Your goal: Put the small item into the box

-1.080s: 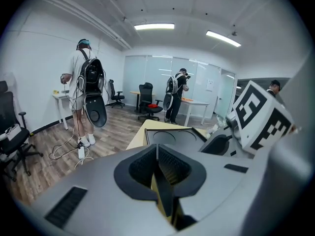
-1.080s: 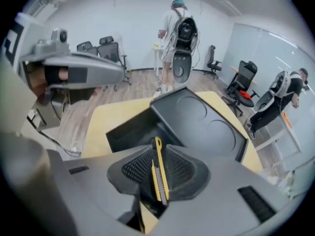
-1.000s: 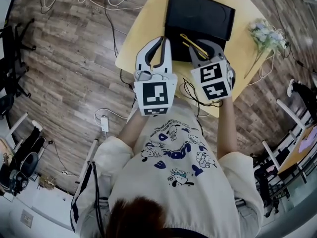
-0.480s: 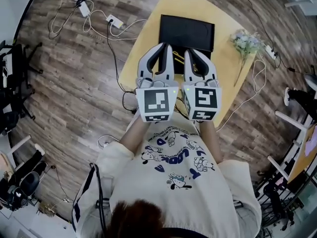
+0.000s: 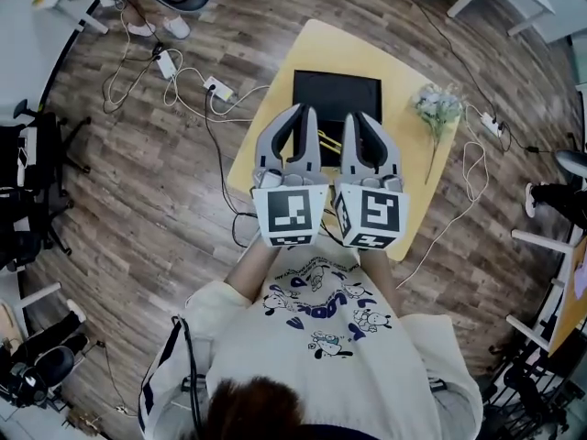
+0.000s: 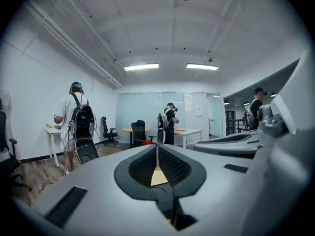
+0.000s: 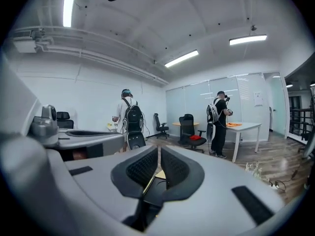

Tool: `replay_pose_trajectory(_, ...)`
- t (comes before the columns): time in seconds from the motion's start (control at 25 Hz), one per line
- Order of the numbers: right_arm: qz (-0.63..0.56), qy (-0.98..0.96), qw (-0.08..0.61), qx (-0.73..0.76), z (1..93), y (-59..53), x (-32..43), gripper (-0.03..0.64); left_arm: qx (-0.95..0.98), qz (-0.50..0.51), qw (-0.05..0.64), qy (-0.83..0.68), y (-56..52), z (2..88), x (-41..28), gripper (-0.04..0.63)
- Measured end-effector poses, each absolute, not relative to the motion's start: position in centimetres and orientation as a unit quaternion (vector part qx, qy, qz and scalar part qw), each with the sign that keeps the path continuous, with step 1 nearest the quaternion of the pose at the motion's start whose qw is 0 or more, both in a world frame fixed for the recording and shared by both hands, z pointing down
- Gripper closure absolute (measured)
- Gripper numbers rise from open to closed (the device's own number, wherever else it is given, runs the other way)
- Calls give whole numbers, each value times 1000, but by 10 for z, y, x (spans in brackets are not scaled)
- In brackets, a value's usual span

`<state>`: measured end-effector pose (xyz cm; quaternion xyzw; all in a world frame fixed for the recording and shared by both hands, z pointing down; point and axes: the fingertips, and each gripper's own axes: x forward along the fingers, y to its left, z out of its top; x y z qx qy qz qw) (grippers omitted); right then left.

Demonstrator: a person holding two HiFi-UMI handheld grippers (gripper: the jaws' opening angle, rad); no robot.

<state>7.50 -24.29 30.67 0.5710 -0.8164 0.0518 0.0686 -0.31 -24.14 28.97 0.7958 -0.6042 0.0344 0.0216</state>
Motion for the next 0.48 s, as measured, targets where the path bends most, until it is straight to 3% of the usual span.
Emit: replay_pose_trajectory(0.48,31,-811,38,583,289,-228,76,578,797,17,-3,-603,-226,268,-3,571)
